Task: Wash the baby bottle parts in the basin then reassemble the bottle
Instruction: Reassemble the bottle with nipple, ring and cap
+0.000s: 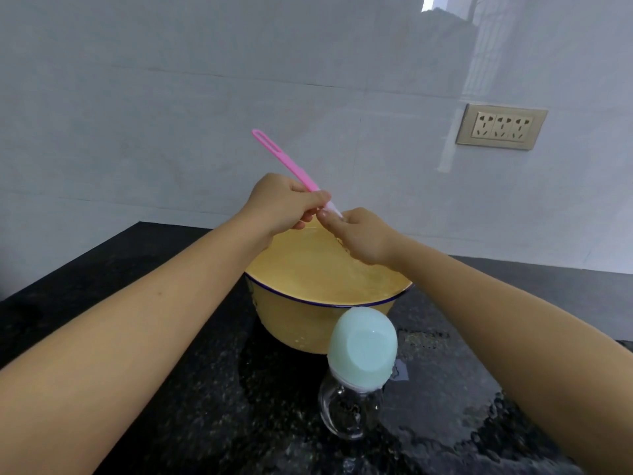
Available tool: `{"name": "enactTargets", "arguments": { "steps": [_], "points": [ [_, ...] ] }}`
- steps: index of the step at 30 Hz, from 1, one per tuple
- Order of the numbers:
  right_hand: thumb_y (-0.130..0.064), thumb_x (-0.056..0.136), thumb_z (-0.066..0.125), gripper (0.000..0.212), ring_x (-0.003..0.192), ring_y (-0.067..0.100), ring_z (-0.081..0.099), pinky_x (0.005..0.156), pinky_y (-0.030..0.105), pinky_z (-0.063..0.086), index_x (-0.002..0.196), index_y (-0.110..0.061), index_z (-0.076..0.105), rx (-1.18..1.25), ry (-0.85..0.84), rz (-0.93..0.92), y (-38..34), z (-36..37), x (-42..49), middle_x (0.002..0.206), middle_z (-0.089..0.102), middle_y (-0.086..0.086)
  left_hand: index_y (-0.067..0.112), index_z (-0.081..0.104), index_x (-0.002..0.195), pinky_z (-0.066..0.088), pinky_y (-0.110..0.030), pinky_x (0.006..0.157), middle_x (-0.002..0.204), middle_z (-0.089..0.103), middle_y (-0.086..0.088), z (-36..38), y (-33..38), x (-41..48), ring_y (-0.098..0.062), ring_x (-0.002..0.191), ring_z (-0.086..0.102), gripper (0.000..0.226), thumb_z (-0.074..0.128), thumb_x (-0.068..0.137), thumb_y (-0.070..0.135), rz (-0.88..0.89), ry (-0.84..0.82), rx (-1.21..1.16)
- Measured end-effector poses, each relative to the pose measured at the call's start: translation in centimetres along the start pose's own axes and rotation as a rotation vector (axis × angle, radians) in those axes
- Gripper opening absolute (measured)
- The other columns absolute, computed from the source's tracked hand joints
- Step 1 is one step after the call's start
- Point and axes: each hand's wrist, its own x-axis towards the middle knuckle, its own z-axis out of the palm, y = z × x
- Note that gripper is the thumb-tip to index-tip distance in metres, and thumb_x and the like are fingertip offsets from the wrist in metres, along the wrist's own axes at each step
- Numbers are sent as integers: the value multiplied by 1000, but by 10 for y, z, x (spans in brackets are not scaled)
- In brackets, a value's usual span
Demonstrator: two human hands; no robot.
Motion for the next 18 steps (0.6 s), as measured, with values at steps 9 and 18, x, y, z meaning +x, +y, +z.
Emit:
{"name": "enactTargets", "arguments": {
  "steps": [9,18],
  "points": [
    [-51,93,45,36,49,12,39,45,24,31,75,-21,54,126,-79,-20,0,-4,-3,55,47,-7,13,70,96,45,-14,46,72,61,4,-4,2,-3,-6,60,55,19,65,87,28,-22,-9,-22],
    [-42,100,27,33,82,16,67,71,31,58,120,-29,50,573,-356,-55,2,-16,-11,106,61,4,19,70,100,38,-19,57,75,57,11,-6,7,-8,-3,66,48,19,61,89,33,20,1,-46]
  ]
}}
